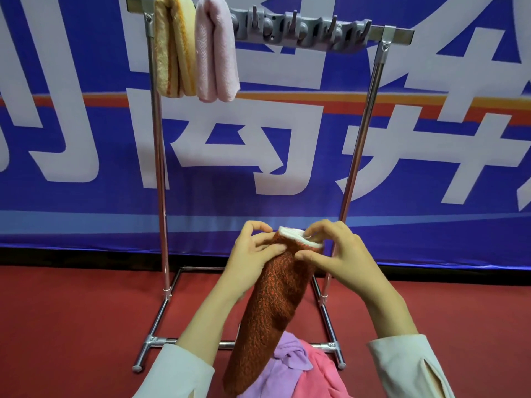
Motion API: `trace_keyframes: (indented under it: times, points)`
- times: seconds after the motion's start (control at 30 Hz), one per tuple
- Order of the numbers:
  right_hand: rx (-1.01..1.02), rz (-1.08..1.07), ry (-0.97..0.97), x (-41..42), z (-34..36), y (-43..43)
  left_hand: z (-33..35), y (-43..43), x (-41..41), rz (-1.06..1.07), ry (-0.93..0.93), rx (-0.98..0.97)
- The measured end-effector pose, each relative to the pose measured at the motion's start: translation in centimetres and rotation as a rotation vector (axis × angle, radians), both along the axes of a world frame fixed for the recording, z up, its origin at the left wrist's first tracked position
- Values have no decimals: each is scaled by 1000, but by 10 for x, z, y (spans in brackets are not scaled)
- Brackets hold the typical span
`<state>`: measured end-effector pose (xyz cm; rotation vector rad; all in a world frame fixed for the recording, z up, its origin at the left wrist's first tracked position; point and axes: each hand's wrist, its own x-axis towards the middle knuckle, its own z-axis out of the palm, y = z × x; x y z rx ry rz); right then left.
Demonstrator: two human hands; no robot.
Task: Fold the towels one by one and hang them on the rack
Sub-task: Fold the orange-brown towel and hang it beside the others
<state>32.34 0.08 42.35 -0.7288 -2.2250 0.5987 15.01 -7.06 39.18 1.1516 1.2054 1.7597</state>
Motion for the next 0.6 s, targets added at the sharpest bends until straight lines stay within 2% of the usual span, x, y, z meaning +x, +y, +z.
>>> trace_keyframes:
  times: [0.17,0.23,0.37,0.47,0.6]
  points:
    - [109,8,-286,-2,-5,5,-4,0,-13,-25,74,-47]
    - [83,39,-289,-4,-5,5,-6,-1,-17,-30,149,-84]
    - [-56,53,-94,-7,-8,2,-7,-4,-20,-21,176,-107]
    - [-61,2,24,-14,-12,0,-4,-4,-15,-43,111,-79]
    - [-169,21,324,-16,-6,-1,4,-3,-5,-34,-3,5]
